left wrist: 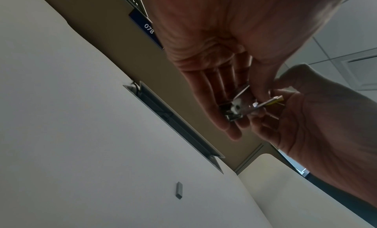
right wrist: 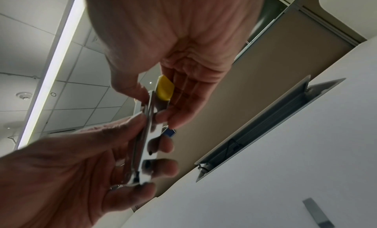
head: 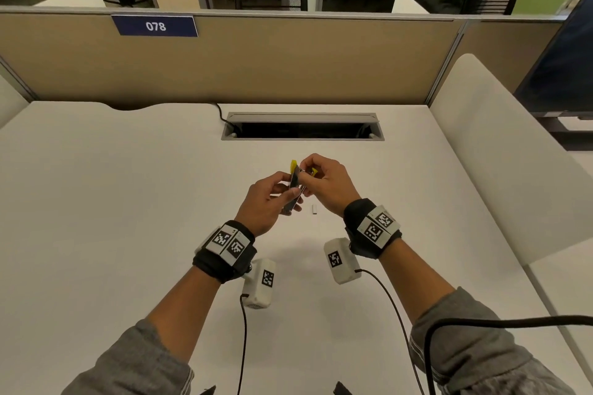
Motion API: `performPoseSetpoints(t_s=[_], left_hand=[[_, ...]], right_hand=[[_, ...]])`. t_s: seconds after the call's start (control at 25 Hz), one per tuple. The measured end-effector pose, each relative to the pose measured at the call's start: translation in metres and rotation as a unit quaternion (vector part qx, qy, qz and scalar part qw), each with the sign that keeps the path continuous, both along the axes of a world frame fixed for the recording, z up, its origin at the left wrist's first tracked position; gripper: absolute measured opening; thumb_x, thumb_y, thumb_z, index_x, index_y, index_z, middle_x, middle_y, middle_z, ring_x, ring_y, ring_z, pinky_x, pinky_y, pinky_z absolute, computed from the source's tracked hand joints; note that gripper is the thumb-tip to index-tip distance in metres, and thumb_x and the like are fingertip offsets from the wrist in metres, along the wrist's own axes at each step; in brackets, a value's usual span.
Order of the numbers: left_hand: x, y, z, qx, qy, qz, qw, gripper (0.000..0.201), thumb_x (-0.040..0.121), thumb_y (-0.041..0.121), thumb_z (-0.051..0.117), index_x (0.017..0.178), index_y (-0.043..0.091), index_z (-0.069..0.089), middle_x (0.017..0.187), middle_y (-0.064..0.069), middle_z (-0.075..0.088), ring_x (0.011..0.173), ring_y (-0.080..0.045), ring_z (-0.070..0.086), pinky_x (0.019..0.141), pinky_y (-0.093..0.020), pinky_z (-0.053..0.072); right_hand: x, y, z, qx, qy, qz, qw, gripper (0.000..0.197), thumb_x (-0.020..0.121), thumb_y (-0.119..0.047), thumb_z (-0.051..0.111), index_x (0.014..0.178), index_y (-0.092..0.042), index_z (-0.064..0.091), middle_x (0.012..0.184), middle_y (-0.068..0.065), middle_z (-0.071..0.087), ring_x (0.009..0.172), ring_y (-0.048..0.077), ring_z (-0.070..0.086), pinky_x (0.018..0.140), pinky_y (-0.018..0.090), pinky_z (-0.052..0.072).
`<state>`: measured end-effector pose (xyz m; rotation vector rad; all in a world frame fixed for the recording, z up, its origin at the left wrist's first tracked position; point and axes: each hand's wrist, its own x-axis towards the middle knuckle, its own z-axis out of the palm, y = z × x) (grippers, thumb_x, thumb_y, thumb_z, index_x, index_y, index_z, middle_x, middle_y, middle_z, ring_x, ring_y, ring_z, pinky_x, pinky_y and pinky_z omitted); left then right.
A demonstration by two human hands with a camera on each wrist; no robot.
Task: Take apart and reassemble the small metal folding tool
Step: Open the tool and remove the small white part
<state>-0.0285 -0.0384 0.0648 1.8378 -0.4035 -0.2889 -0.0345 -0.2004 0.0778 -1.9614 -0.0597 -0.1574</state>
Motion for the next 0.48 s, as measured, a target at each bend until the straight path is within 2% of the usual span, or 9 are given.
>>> performPoseSetpoints(t_s=[0.16, 0.28, 0.4, 0.48], left_hand=[[-0.004, -0.0016, 0.0007, -0.005, -0.008, 0.026, 1.0, 0.027, 0.093, 0.025, 0.057, 0.116, 0.012, 0.056, 0.095, -0.013, 0.073, 0.082, -0.024, 0.074, 0.076, -0.037, 0.06], [-0.0045, -0.0004, 0.0011, -0.003, -0.026, 0.056, 0.998, 0.025, 0.093, 0.027, 0.057, 0.114, 0.015, 0.053, 0.105, -0.018, 0.072, 0.09, -0.029, 0.073, 0.082, -0.042, 0.059], [-0.004, 0.0018, 0.0017, -0.03, -0.04, 0.09, 0.995, 0.016, 0.092, 0.026, 0.058, 0.106, 0.021, 0.053, 0.104, -0.012, 0.071, 0.096, -0.028, 0.07, 0.084, -0.04, 0.058], [-0.004, 0.0041, 0.0025, -0.065, -0.038, 0.115, 0.991, 0.013, 0.091, 0.022, 0.06, 0.102, 0.018, 0.055, 0.098, -0.005, 0.072, 0.097, -0.021, 0.07, 0.085, -0.032, 0.055]], right_hand=[[-0.0005, 0.0041, -0.0011, -0.019, -0.012, -0.029, 0.999, 0.011, 0.086, -0.017, 0.063, 0.087, -0.007, 0.059, 0.075, 0.005, 0.06, 0.066, 0.018, 0.06, 0.069, 0.035, 0.059], [-0.0033, 0.0044, -0.0029, 0.005, -0.024, -0.073, 0.997, 0.008, 0.084, -0.011, 0.062, 0.086, -0.005, 0.059, 0.075, 0.007, 0.061, 0.07, 0.025, 0.062, 0.072, 0.04, 0.061], [-0.0057, 0.0022, -0.0043, 0.101, -0.012, -0.101, 0.99, 0.011, 0.085, -0.012, 0.064, 0.095, -0.008, 0.06, 0.081, 0.014, 0.072, 0.075, 0.028, 0.072, 0.072, 0.034, 0.062], [-0.0071, -0.0006, -0.0055, 0.159, 0.003, -0.105, 0.982, 0.018, 0.087, -0.014, 0.066, 0.104, -0.008, 0.06, 0.085, 0.017, 0.075, 0.08, 0.026, 0.074, 0.073, 0.03, 0.061]])
